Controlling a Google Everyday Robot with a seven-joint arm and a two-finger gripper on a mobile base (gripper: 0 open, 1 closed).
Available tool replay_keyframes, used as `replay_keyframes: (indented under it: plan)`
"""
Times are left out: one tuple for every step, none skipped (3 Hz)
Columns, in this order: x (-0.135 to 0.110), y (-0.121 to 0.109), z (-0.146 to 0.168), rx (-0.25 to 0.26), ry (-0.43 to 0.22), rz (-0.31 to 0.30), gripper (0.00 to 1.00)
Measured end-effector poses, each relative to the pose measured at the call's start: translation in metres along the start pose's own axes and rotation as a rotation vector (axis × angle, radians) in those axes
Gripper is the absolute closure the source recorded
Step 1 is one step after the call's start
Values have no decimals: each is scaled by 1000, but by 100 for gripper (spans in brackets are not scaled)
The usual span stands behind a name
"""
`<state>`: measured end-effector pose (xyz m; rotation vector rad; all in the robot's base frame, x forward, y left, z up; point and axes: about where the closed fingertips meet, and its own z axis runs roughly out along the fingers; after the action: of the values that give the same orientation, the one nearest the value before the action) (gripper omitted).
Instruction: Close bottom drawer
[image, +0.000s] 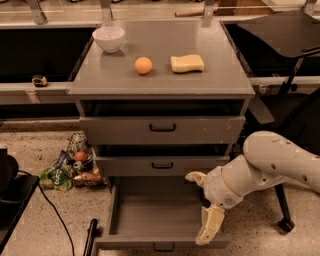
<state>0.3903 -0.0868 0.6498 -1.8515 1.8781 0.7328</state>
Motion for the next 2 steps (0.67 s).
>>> replay_keyframes:
  plan:
    - [15,-5,11,-10,-17,18,0]
    - [56,-18,42,-32,-39,-9,0]
